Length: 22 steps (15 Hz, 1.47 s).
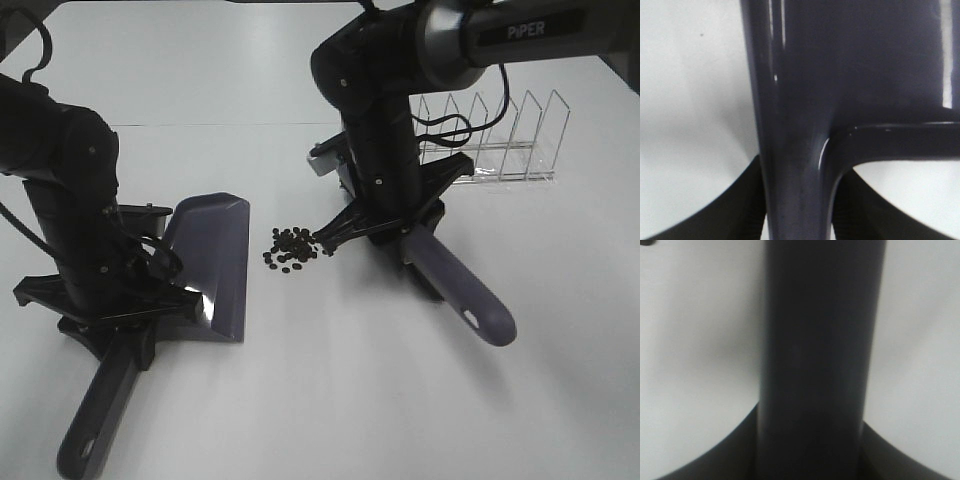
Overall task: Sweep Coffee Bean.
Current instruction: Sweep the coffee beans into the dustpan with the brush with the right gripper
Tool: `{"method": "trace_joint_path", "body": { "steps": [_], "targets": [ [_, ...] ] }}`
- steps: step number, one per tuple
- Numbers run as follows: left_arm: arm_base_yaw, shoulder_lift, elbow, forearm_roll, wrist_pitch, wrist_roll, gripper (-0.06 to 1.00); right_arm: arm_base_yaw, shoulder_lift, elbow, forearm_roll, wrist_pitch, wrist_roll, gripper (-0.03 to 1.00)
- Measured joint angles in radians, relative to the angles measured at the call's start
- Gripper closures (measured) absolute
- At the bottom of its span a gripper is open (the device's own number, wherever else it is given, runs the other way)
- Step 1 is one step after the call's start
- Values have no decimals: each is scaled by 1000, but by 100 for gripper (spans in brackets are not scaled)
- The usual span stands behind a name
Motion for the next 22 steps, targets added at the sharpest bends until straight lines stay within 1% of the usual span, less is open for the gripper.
{"method": "trace_joint_path", "body": {
  "steps": [2, 4, 5, 6, 8, 10, 12, 16, 18, 19, 22],
  "targets": [
    [0, 0, 0, 0, 0, 0, 62, 34, 32, -43, 76, -3, 0, 64],
    [0, 0, 0, 0, 0, 0, 62, 60, 65, -102, 184, -29, 0, 65],
    [0, 0, 0, 0, 0, 0, 62, 66, 72, -113, 206, -36, 0, 65],
    [0, 0, 0, 0, 0, 0, 62, 77, 89, -137, 258, -51, 0, 65],
    [0, 0, 0, 0, 0, 0, 62, 85, 119, -171, 373, -64, -1, 65],
    [0, 0, 0, 0, 0, 0, 62, 85, 131, -190, 494, -98, -15, 65],
    [0, 0, 0, 0, 0, 0, 62, 85, 132, -237, 588, -116, -31, 65],
    [0, 0, 0, 0, 0, 3, 62, 85, 132, -296, 593, -93, -39, 65],
    [0, 0, 0, 0, 0, 4, 62, 85, 133, -352, 560, -41, -48, 65],
    [0, 0, 0, 0, 0, 4, 62, 85, 134, -363, 555, -32, -48, 65],
    [0, 0, 0, 0, 0, 7, 62, 85, 134, -425, 498, 1, -48, 65]
  ]
}}
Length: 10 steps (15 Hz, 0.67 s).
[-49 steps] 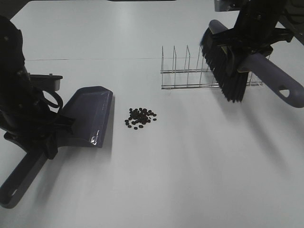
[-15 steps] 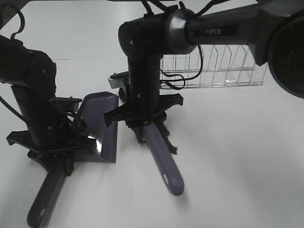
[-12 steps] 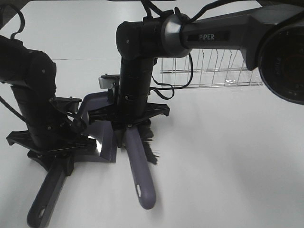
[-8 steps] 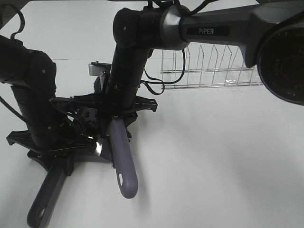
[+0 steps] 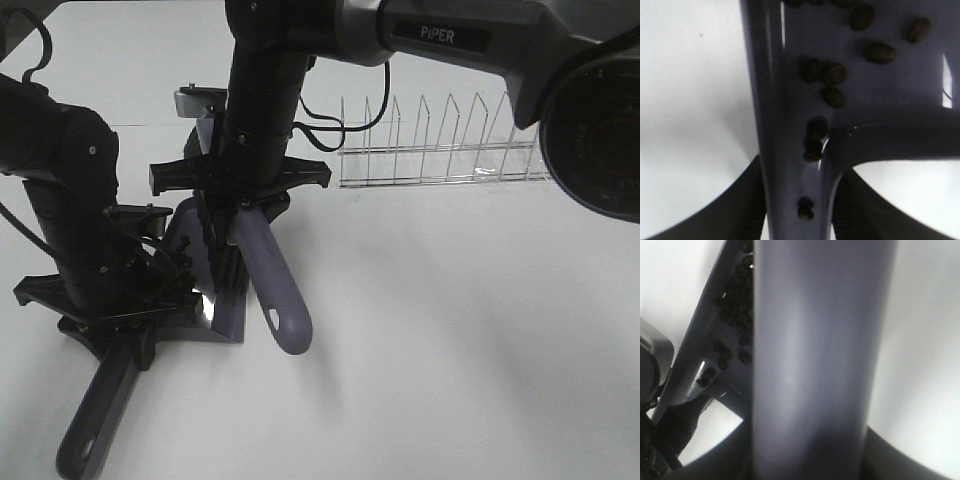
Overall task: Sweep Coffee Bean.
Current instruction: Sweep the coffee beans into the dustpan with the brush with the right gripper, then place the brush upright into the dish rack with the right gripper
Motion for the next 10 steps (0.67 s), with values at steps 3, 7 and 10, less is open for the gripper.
{"method": "trace_joint_path", "body": {
  "steps": [3, 7, 10],
  "targets": [
    [0, 0, 0, 0, 1, 1, 62, 0, -10, -57, -111, 2, -7, 65],
    [0, 0, 0, 0, 1, 1, 62, 0, -54, -57, -209, 4, -28, 65],
    [0, 0, 0, 0, 1, 4, 62, 0, -125, -57, -282, 5, -43, 65]
  ]
}}
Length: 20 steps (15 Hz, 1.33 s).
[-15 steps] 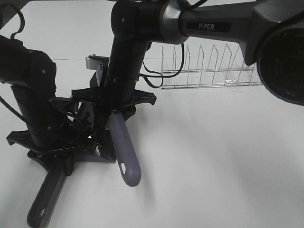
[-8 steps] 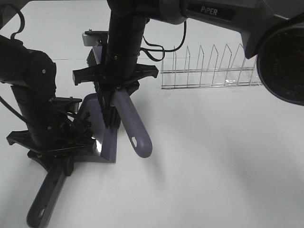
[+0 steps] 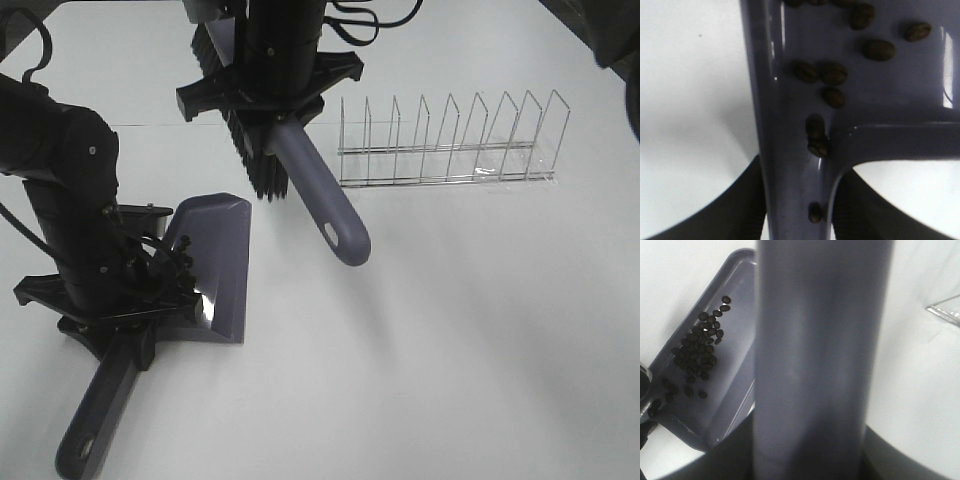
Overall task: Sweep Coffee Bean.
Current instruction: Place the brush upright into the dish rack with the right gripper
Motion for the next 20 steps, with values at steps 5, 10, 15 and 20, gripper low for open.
{"method": "trace_joint_path", "body": {
  "steps": [5, 10, 15, 20],
  "targets": [
    [0, 0, 0, 0, 0, 0, 62, 0, -101, 0, -20, 1, -21, 65],
    [0, 0, 0, 0, 0, 0, 62, -99, -223, 228, 61, 0, -44, 65],
    [0, 0, 0, 0, 0, 0, 62, -327, -308, 484, 97, 1, -108, 65],
    [0, 0, 0, 0, 2, 0, 62, -465, -268, 602, 76, 1, -146, 65]
  ]
}}
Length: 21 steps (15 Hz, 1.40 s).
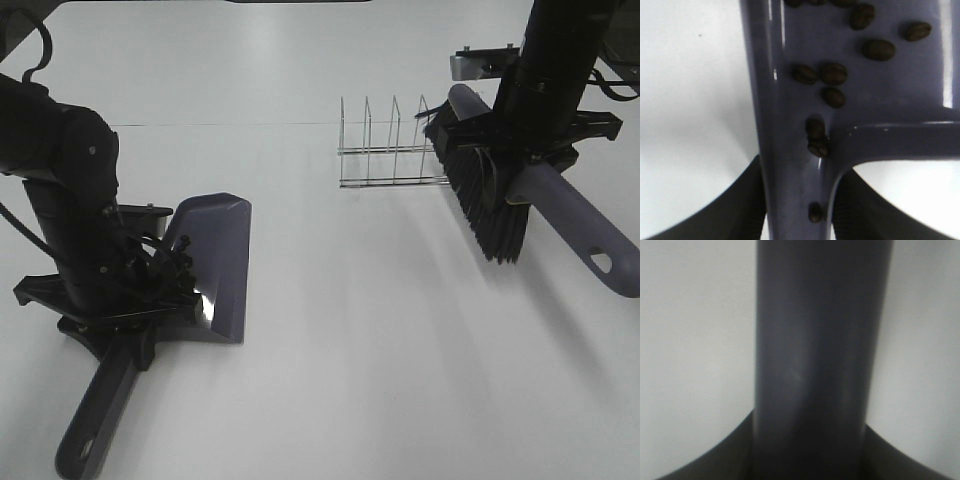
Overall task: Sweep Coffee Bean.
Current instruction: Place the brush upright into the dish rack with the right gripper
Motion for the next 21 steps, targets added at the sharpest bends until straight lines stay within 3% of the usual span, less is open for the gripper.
{"method": "trace_joint_path", "body": {
  "steps": [11, 21],
  "targets": [
    [0, 0, 0, 0, 5, 0, 62, 0, 155, -24, 33, -5, -27, 65],
    [0, 1, 0, 0, 32, 0, 62, -2, 302, -337, -8, 16, 8, 65]
  ]
}}
